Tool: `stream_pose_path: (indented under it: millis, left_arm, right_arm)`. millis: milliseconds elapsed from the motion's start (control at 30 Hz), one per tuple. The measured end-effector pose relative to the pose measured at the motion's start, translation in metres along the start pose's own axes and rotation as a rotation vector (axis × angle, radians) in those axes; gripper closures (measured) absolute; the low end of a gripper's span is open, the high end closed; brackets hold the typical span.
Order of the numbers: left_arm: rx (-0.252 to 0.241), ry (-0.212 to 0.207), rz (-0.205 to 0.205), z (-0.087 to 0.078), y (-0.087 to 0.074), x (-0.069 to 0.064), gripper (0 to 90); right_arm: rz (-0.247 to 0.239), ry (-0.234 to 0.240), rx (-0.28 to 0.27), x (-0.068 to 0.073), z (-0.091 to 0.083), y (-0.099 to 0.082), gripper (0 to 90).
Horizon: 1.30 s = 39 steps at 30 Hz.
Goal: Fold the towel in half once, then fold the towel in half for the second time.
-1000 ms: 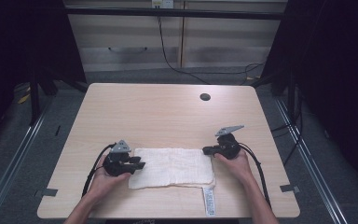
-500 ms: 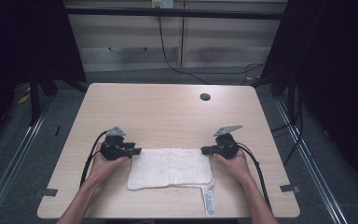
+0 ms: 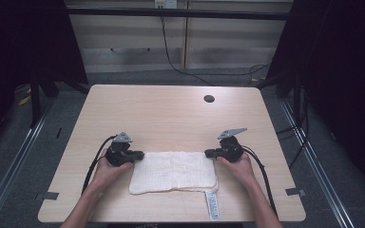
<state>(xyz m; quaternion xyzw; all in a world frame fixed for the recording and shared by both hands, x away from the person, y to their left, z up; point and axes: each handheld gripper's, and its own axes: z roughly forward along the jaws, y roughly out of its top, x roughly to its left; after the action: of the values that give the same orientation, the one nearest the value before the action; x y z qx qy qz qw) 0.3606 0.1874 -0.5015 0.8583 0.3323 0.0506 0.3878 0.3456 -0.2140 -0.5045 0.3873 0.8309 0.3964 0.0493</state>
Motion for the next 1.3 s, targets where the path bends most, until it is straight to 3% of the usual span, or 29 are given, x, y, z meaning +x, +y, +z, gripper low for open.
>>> stream_pose_path:
  millis: [267,833,1000,1200,1300]
  left_arm:
    - [-0.028,-0.012,-0.002,-0.006,0.0,-0.001,85.3]
    - [-0.082,-0.019,-0.026,-0.016,0.003,0.007,85.8]
    - [-0.092,-0.017,-0.022,-0.018,0.005,0.004,85.8]
    - [-0.096,-0.027,-0.04,-0.017,0.005,0.007,85.6]
    - [-0.103,-0.027,-0.042,-0.018,0.005,0.008,85.7]
  right_arm:
    - [0.004,0.013,-0.03,0.003,-0.006,0.003,87.5]
    - [-0.055,0.027,-0.084,0.019,-0.018,0.012,87.7]
    - [-0.065,0.069,-0.147,0.028,-0.031,0.017,87.7]
    - [-0.119,0.085,-0.145,0.041,-0.039,0.023,87.6]
    - [-0.111,0.118,-0.153,0.043,-0.041,0.023,87.6]
